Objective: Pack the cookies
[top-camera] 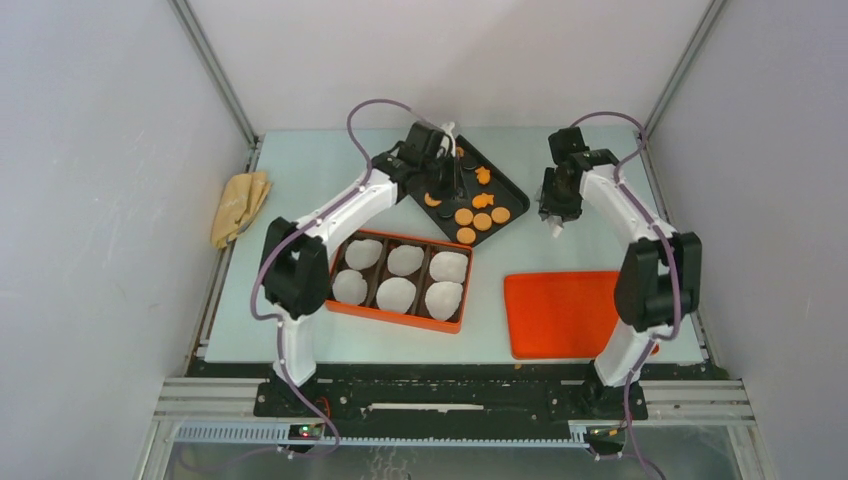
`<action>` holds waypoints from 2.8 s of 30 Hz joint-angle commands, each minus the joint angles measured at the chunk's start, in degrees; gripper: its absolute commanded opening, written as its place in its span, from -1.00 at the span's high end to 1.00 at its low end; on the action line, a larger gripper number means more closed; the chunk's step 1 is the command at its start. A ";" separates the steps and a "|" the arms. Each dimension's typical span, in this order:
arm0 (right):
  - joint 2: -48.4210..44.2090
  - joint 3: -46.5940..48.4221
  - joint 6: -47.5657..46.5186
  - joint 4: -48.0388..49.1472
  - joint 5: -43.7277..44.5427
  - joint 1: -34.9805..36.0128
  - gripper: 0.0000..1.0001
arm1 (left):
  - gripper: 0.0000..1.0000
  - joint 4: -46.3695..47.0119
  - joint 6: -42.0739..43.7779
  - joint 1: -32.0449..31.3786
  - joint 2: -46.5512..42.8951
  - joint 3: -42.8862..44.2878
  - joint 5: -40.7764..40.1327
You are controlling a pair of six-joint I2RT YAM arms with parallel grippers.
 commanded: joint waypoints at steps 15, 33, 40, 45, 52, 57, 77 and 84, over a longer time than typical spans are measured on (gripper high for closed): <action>-18.01 -5.27 -8.43 2.89 -0.22 12.09 0.07 | 1.00 7.96 -1.38 3.56 2.46 5.36 1.62; -6.07 -2.59 -9.43 12.50 3.94 16.93 0.05 | 0.87 9.15 -0.89 3.57 -24.66 -24.69 -21.22; 0.22 3.64 -9.42 12.87 6.07 17.01 0.04 | 0.77 9.81 -0.13 3.56 -25.97 -25.82 -21.64; 3.91 6.51 -8.98 13.64 6.81 16.90 0.04 | 0.78 9.81 -0.17 3.57 -25.81 -26.24 -21.34; 10.51 12.25 -8.33 12.65 5.69 15.88 0.04 | 0.81 9.96 -0.19 3.57 -25.13 -26.47 -20.63; 13.43 15.58 -7.60 11.80 3.74 15.27 0.04 | 0.85 9.94 0.05 3.56 -24.50 -26.51 -20.48; 21.90 28.69 -5.94 4.39 7.28 14.92 0.20 | 0.92 10.64 0.35 3.67 -22.65 -26.21 -18.06; 21.54 28.31 -6.95 2.49 10.71 15.29 0.36 | 0.96 11.60 -0.60 3.82 -21.04 -26.47 -14.78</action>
